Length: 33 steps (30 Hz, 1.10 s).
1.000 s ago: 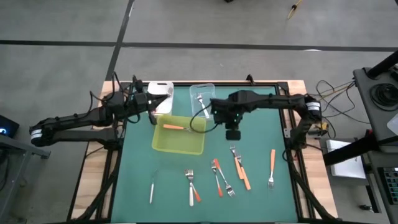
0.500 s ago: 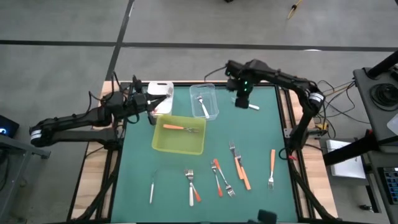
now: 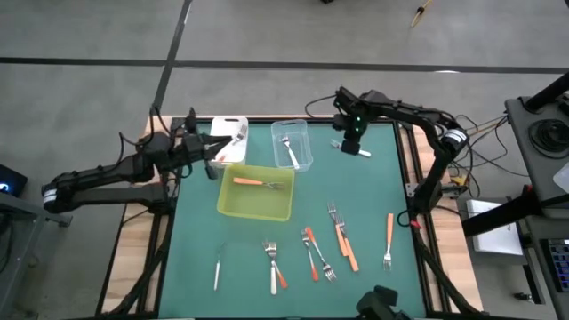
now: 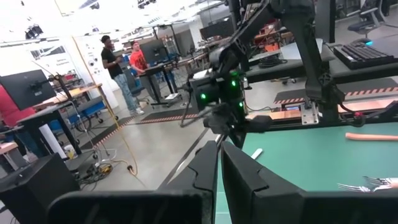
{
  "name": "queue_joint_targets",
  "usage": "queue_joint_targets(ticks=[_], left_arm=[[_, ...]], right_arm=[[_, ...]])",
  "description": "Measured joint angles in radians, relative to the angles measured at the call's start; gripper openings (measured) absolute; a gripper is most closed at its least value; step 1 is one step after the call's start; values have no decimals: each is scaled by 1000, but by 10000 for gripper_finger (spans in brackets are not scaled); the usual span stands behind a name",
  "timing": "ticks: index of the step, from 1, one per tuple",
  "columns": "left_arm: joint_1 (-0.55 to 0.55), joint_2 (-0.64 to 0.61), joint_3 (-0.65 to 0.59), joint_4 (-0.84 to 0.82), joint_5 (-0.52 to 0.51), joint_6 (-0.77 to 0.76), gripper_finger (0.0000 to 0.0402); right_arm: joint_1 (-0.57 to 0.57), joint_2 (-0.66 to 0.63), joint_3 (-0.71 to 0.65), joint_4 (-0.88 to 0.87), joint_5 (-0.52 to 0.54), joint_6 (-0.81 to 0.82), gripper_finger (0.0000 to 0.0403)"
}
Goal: Sort silverware by color (type)
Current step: Put the white fork into the transparent bin
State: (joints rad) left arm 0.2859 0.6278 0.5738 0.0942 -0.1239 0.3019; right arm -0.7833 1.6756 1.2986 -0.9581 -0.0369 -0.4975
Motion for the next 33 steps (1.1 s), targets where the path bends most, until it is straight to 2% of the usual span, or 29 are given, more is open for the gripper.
queue_joint_targets(ticks=[5, 14, 17, 26, 29, 33], left_arm=[[0, -25, -8, -8, -1, 0, 3], [0, -34, -12, -7, -1, 3, 3], [0, -34, -12, -7, -1, 4, 3], [0, -34, -12, -7, -1, 4, 3], [0, -34, -12, -7, -1, 4, 3], [0, -34, -12, -7, -1, 4, 3]], right_arm=[[2, 0, -102, 115, 3, -1, 9], [1, 0, -185, 155, 10, 25, 17], [1, 0, -211, 197, 10, 25, 44], [2, 0, -226, 290, 10, 38, 164], [1, 0, -222, 298, 11, 33, 187], [1, 2, -223, 297, 11, 21, 197]])
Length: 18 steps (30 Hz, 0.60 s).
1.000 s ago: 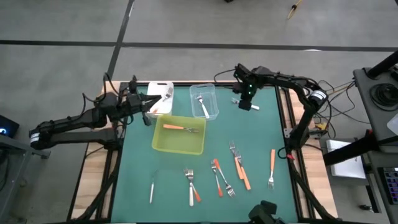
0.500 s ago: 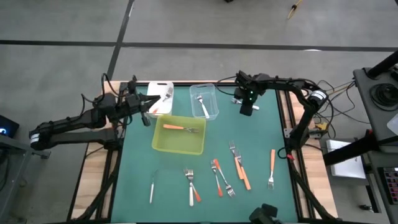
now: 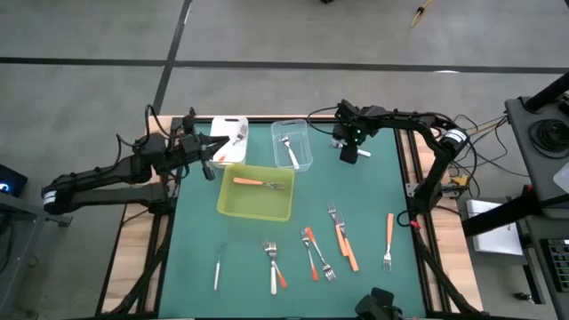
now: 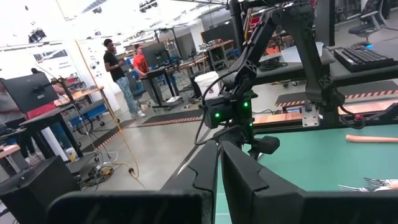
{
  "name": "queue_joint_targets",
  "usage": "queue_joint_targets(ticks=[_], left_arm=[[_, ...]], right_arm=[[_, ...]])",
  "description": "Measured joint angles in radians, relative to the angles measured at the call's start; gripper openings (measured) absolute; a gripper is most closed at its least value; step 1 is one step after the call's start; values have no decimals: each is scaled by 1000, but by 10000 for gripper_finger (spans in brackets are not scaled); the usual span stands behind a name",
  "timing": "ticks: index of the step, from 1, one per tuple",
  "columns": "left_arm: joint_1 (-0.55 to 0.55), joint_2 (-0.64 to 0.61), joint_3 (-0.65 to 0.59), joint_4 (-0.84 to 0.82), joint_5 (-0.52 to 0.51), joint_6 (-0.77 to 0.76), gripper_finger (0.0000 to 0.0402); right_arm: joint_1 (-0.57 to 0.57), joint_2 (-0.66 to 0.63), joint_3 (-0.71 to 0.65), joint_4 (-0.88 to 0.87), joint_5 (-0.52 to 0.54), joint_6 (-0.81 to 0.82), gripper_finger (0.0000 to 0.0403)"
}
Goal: Sort silverware by color (type)
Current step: Put the white fork into the transparent bin
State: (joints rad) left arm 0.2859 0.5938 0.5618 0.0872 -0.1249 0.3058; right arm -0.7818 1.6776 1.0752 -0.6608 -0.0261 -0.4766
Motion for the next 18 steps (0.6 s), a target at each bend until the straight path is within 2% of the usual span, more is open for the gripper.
queue_joint_targets(ticks=[10, 18], left_arm=[[0, 0, 0, 0, 0, 0, 3], [0, 0, 0, 0, 0, 0, 3]], right_arm=[[-1, 62, 3, 0, -2, 8, 184], [0, 85, 3, -4, -7, 21, 127]])
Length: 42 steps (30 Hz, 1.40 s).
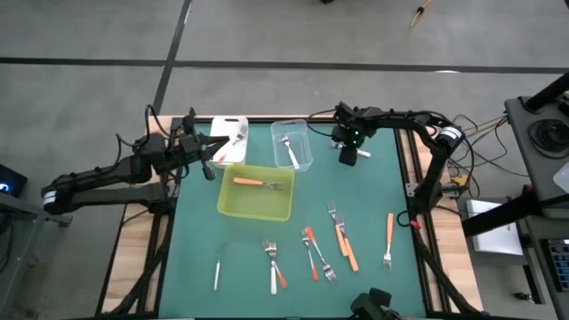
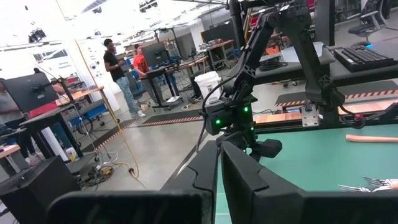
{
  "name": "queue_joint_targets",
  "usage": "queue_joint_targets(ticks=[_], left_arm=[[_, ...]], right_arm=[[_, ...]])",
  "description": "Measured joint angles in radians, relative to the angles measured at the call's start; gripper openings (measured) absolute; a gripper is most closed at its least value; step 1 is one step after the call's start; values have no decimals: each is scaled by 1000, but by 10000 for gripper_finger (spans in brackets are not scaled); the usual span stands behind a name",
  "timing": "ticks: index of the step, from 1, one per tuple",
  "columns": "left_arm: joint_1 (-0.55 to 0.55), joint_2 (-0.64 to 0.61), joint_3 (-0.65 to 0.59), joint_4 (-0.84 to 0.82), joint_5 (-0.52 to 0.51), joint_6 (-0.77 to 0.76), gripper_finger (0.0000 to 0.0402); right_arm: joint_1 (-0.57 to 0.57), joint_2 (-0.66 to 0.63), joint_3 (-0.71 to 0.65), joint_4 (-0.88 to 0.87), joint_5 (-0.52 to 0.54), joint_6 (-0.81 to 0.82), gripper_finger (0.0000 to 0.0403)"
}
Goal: Sort silverware by color (type)
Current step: Put the white fork into the transparent bin
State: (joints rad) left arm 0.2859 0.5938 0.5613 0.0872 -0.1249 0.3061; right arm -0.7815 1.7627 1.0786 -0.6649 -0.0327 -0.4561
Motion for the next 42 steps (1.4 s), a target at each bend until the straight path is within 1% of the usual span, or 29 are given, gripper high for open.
queue_joint_targets(ticks=[4, 8, 11, 14, 19, 24, 26, 28, 37, 42], left_arm=[[0, 0, 0, 0, 0, 0, 3], [0, 0, 0, 0, 0, 0, 3], [0, 0, 0, 0, 0, 0, 3], [0, 0, 0, 0, 0, 0, 3], [0, 0, 0, 0, 0, 0, 3], [0, 0, 0, 0, 0, 5, 3], [0, 0, 0, 0, 0, 5, 3], [0, 0, 0, 0, 0, 5, 3], [0, 0, 0, 0, 0, 5, 3], [0, 0, 0, 0, 0, 5, 3]], right_arm=[[0, -5, -2, 0, -2, 6, 85], [1, -6, -2, 4, -1, 54, 41], [1, -6, -2, 5, 2, 105, 21], [0, -6, -2, 6, 7, 191, 20], [0, -24, -1, 8, 19, 380, 20], [-2, -51, 44, -19, 90, 569, 19], [-2, -68, 86, -26, 103, 680, 19], [-1, -75, 129, -51, 95, 755, 19], [37, -89, 383, -163, 83, 928, 18], [65, -89, 502, -192, -19, 1016, 18]])
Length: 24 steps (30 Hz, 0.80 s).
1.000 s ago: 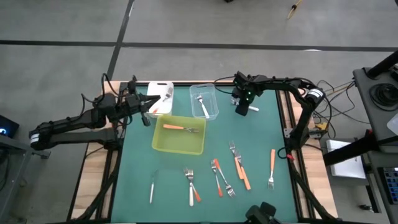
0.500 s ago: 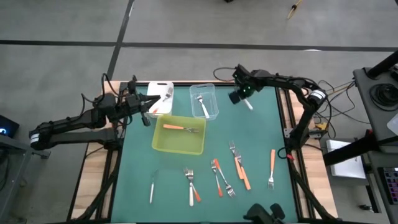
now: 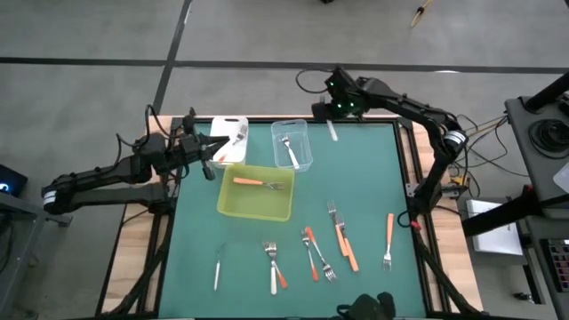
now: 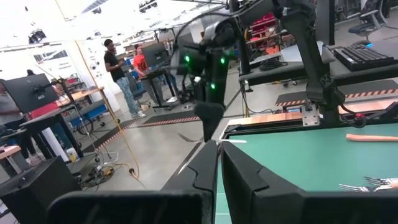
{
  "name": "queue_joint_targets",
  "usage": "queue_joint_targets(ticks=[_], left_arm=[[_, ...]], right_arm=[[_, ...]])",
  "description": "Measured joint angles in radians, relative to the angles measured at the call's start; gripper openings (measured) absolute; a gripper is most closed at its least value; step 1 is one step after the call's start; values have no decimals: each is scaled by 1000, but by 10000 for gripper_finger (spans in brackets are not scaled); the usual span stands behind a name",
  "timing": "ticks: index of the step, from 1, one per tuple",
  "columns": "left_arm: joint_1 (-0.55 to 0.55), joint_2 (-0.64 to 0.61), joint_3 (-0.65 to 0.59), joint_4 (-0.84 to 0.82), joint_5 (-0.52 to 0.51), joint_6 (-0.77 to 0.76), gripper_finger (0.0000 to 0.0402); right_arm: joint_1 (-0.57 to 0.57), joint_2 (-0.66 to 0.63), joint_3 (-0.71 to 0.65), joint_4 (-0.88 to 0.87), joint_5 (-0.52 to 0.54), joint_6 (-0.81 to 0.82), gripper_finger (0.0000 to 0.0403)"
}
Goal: Sort silverware by color (type)
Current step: Put the white fork into the transparent bin
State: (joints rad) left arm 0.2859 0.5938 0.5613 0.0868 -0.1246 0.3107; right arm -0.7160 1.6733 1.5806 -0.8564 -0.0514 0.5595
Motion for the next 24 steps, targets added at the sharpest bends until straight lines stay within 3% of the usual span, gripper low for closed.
queue_joint_targets(ticks=[6, 14, 24], left_arm=[[0, 0, 0, 0, 0, 0, 3], [0, 0, -1, 0, 0, 0, 3], [0, 0, -1, -13, 0, -1, 3]], right_arm=[[50, 0, 86, 0, -61, 78, 18], [123, 13, 159, 2, -62, 175, 17], [174, 164, 324, 21, -62, 199, 17]])
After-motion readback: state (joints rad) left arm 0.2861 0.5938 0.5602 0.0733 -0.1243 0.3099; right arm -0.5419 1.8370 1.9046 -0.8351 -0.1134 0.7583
